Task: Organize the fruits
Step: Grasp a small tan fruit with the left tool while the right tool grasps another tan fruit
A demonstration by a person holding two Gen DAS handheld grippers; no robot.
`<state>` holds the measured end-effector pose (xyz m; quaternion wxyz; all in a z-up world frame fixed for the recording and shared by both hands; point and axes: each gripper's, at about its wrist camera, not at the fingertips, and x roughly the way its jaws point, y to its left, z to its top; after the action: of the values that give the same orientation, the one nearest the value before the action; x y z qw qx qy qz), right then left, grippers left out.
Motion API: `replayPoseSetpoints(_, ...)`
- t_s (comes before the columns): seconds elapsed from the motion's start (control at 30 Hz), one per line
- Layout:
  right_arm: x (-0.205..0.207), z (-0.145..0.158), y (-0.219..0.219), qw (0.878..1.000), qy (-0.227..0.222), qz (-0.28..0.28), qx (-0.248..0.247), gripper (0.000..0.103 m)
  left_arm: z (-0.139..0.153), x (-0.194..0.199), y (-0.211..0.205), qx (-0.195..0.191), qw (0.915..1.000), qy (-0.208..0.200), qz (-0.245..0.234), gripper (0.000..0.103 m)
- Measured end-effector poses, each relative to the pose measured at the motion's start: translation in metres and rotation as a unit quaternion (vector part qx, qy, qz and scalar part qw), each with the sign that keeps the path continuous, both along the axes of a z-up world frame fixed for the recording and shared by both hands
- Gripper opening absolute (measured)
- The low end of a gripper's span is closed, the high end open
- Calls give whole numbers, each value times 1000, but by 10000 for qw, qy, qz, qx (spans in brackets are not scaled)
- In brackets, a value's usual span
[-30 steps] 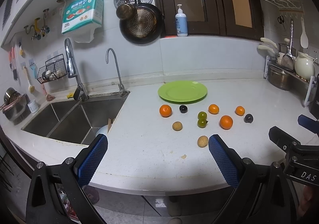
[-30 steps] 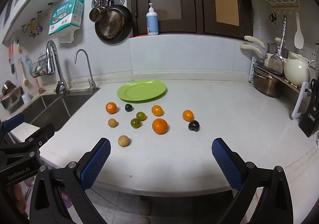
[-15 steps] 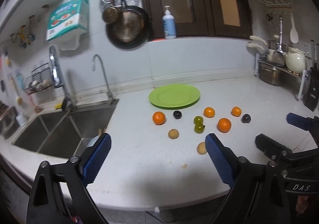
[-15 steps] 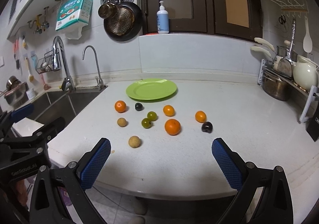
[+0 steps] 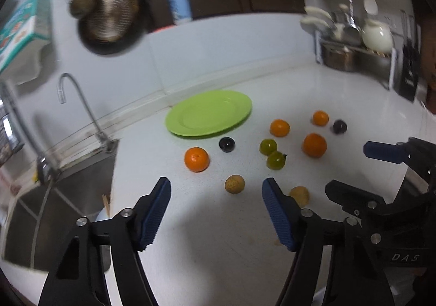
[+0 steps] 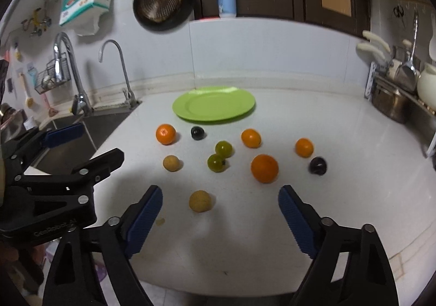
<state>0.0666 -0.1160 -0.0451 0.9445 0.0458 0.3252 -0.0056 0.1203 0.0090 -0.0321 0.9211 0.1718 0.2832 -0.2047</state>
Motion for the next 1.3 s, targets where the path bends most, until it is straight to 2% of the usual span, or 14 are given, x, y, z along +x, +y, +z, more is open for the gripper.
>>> replayPoseSetpoints(0.1,13,-10,5,9997,187,-117,139,77,-9,16,-1,154,9996,75,-244,64)
replayPoseSetpoints(0.37,34,-37,19,9964,661,-371,374,61,-38,50,-9,402,9935,579,-890,47)
replayPoseSetpoints(0.6,41,-49,23,9926,880,-615,573,47,-53,67,-19,509,9864,916,-1265,42)
replayPoseSetpoints(1.13,52,-57,24,9884,1011,-882,706,29,-68,87,-23,430,9792,1327,-1475,30)
replayPoseSetpoints(1.3,53,-56,23,9882,1004,-919,699,29,-70,88,-24,396,9786,1358,-1495,27)
